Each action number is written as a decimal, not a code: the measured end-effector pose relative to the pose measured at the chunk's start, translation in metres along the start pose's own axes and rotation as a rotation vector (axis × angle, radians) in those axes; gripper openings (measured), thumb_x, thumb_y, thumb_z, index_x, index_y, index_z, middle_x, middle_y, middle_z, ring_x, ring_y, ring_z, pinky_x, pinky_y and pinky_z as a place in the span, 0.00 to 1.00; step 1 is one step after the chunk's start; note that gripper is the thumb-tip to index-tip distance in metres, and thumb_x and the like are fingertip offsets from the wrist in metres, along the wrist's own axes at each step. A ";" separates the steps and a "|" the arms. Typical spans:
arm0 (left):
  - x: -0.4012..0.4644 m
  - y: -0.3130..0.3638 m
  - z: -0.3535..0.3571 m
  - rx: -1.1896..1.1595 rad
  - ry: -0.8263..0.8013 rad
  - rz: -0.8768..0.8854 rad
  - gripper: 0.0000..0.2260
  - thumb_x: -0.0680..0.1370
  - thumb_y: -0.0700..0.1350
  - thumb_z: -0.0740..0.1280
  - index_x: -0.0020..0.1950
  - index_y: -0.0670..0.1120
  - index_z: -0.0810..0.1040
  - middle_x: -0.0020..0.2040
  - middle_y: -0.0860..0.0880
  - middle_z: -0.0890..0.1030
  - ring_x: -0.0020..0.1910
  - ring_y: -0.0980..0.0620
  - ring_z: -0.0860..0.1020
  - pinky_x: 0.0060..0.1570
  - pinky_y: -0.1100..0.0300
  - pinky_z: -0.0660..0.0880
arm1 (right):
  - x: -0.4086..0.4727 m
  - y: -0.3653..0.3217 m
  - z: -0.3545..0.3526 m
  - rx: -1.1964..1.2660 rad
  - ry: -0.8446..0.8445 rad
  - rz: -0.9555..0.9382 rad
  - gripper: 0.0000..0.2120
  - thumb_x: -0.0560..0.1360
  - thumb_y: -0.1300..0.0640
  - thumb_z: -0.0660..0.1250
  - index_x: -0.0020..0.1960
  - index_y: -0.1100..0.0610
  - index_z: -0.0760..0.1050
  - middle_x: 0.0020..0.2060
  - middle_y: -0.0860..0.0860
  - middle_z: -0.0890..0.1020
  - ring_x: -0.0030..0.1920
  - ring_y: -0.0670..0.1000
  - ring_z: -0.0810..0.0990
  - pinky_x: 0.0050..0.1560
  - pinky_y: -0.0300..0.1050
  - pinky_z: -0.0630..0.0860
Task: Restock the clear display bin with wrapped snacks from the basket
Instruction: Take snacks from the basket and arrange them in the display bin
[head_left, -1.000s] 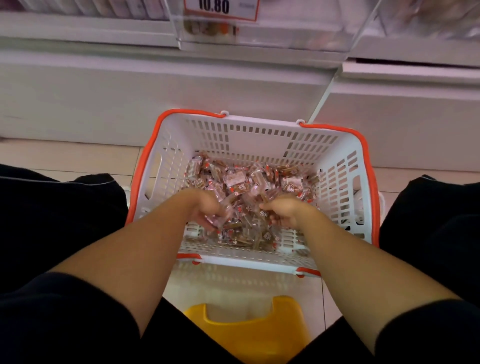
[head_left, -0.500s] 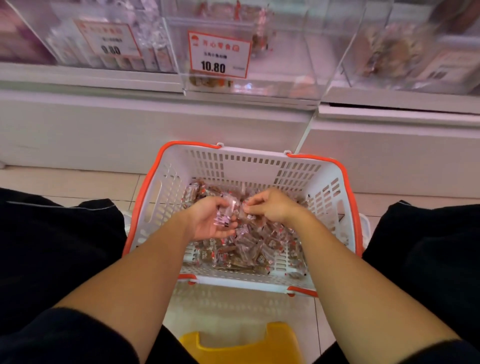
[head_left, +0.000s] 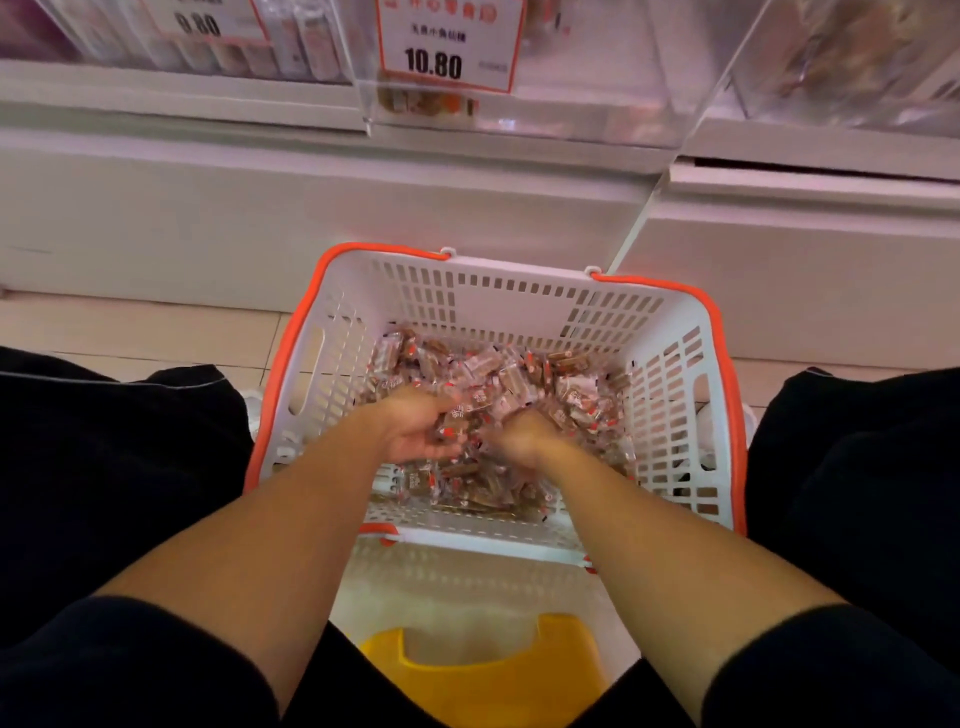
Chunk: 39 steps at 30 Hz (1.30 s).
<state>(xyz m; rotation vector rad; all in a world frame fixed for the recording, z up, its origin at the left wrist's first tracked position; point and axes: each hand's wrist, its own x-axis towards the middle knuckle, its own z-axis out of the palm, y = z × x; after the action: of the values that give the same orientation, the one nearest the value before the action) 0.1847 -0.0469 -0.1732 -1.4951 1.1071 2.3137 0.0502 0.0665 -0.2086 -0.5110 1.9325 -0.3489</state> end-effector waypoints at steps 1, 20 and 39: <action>0.001 -0.001 -0.003 -0.005 0.028 -0.005 0.13 0.80 0.45 0.66 0.63 0.42 0.76 0.59 0.42 0.80 0.54 0.44 0.80 0.51 0.50 0.81 | 0.002 0.007 0.009 -0.280 -0.067 0.016 0.31 0.74 0.41 0.71 0.68 0.60 0.74 0.65 0.57 0.78 0.61 0.56 0.79 0.63 0.52 0.75; -0.048 0.069 0.033 0.007 -0.370 0.107 0.16 0.75 0.46 0.66 0.61 0.43 0.78 0.56 0.44 0.82 0.50 0.43 0.83 0.47 0.50 0.81 | -0.102 -0.092 -0.137 -0.328 0.146 -0.582 0.28 0.60 0.61 0.84 0.58 0.55 0.80 0.42 0.51 0.85 0.35 0.47 0.82 0.42 0.43 0.80; -0.216 0.205 0.088 0.264 -0.433 0.373 0.13 0.83 0.43 0.55 0.60 0.44 0.78 0.46 0.43 0.81 0.44 0.46 0.81 0.38 0.50 0.81 | -0.236 -0.160 -0.206 -0.224 0.110 -0.993 0.50 0.75 0.69 0.69 0.80 0.43 0.40 0.77 0.43 0.61 0.73 0.34 0.62 0.67 0.30 0.66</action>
<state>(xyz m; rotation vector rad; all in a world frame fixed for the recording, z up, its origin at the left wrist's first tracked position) 0.1219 -0.0825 0.1283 -0.6929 1.5750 2.4257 -0.0248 0.0482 0.1342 -1.6242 1.6953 -0.7941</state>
